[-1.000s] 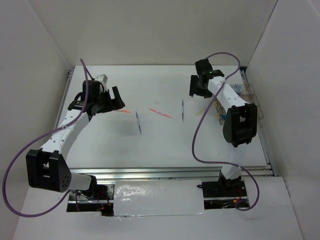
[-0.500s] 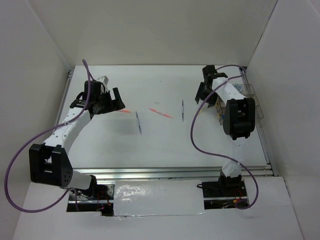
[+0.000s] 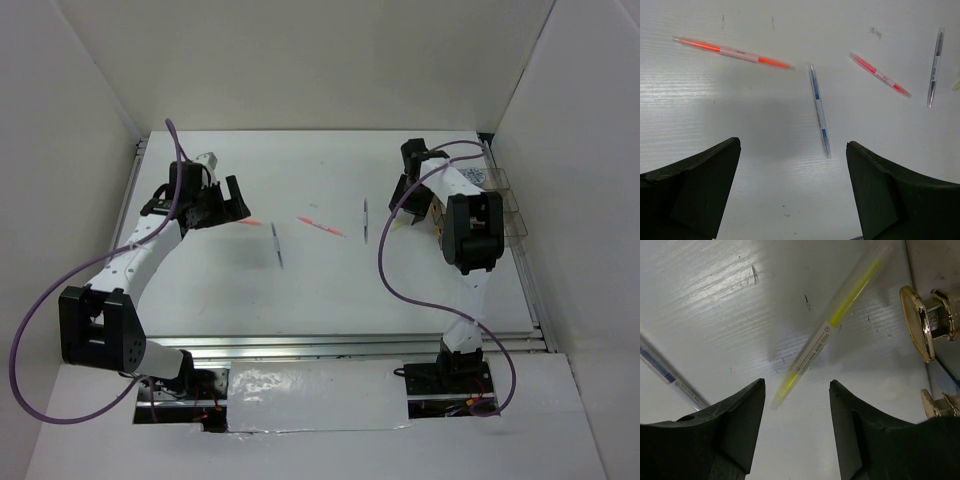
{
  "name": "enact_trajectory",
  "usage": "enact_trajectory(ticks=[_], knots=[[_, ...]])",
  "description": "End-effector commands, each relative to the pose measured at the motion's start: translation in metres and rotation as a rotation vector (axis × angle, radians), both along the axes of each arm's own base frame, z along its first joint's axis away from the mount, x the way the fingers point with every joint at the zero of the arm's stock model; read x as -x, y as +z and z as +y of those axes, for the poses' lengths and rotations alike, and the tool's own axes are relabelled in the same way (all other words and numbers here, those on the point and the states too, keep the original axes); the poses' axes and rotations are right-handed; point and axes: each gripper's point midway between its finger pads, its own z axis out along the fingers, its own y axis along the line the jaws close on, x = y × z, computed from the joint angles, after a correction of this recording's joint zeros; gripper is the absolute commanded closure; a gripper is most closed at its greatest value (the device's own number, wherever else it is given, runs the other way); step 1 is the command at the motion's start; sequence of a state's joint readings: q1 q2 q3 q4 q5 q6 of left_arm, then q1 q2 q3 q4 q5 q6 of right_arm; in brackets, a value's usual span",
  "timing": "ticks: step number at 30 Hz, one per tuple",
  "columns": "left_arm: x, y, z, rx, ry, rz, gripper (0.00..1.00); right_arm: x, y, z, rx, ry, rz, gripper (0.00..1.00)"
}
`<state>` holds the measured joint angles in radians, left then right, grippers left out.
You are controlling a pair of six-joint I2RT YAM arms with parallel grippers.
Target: Sort the stationery into containers
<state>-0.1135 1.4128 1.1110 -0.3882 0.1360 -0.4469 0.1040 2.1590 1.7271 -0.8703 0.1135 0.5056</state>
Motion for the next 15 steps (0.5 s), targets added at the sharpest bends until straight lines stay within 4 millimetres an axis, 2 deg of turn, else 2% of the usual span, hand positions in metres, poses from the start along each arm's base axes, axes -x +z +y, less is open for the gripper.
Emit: enact_trajectory(ticks=[1,9,15], knots=[[-0.013,0.015,-0.002,0.017,-0.007,-0.052,0.01,0.005,-0.002,-0.008,0.029,-0.034,0.025,0.39],[-0.015,0.012,-0.002,0.023,0.001,-0.033,0.01,0.001,-0.004,-0.004,-0.004,-0.026,0.031,0.44],[-0.014,0.008,0.001,0.033,0.013,-0.010,0.01,0.012,-0.011,0.002,-0.097,-0.034,0.078,0.48]])
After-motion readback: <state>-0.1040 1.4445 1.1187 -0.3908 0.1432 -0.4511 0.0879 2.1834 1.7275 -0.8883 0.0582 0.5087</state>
